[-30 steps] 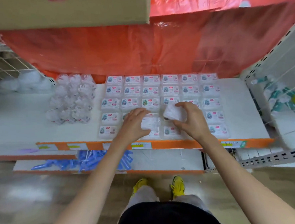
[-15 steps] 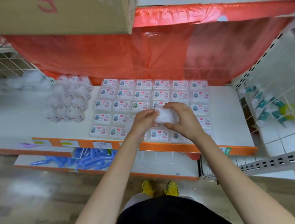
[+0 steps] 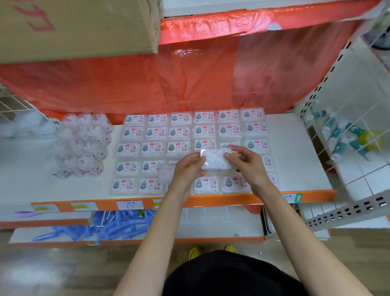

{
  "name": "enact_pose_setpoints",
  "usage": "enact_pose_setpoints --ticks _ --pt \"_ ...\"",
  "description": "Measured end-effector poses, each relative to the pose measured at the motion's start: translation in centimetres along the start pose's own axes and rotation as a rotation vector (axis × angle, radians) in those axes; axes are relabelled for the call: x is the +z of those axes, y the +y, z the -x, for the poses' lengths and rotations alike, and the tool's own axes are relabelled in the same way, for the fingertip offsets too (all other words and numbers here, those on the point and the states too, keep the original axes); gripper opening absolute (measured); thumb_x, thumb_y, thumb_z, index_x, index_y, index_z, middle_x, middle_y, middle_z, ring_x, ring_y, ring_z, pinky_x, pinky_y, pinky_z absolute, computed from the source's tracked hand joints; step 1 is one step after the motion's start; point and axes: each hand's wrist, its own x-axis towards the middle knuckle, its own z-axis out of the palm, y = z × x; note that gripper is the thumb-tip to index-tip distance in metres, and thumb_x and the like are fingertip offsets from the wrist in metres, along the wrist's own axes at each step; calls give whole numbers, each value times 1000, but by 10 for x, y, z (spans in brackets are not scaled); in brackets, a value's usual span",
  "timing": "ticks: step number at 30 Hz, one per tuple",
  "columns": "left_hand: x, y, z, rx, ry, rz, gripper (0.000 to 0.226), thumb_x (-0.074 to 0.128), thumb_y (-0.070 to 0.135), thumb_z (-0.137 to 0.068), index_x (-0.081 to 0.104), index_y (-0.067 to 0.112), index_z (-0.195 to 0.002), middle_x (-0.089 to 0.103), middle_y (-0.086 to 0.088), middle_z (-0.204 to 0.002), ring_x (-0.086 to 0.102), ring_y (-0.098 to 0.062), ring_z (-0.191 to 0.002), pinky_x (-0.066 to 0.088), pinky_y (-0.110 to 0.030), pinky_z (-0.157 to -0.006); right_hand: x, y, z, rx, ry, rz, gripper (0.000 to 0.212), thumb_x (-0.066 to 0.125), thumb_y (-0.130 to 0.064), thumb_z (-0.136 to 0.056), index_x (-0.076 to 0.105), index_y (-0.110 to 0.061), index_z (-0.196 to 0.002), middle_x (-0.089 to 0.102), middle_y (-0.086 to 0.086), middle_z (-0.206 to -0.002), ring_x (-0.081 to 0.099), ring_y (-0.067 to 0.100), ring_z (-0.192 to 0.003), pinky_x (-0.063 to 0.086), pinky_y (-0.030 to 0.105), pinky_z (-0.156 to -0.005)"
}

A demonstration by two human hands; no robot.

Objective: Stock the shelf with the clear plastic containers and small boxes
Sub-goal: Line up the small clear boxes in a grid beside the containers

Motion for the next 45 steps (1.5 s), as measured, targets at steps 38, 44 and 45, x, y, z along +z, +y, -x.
enact_pose_setpoints --ticks 38,44,45 --pt "-13 14 -15 92 -13 72 44 63 13 -93 44 21 -132 53 -1 -133 59 -14 -114 54 -29 -85 31 -4 -9 180 -5 -296 22 60 -11 -95 65 -13 -117 70 5 -92 63 10 -71 49 22 -66" --pt "-5 8 -16 -4 -62 -11 34 61 13 -95 51 16 -127 60 0 -109 60 -12 -87 54 -34 -85 31 4 -12 207 -47 -341 39 61 -3 -92 52 -8 -130 64 15 -97 57 20 -80 50 27 -73" --pt "-5 6 -18 4 -59 -29 32 61 11 -95 54 14 -126 60 -1 -109 60 -12 -87 53 -33 -84 31 5 -12 207 -59 -336 42 63 -3 -91 51 -8 -131 65 14 -97 60 18 -79 51 27 -75"
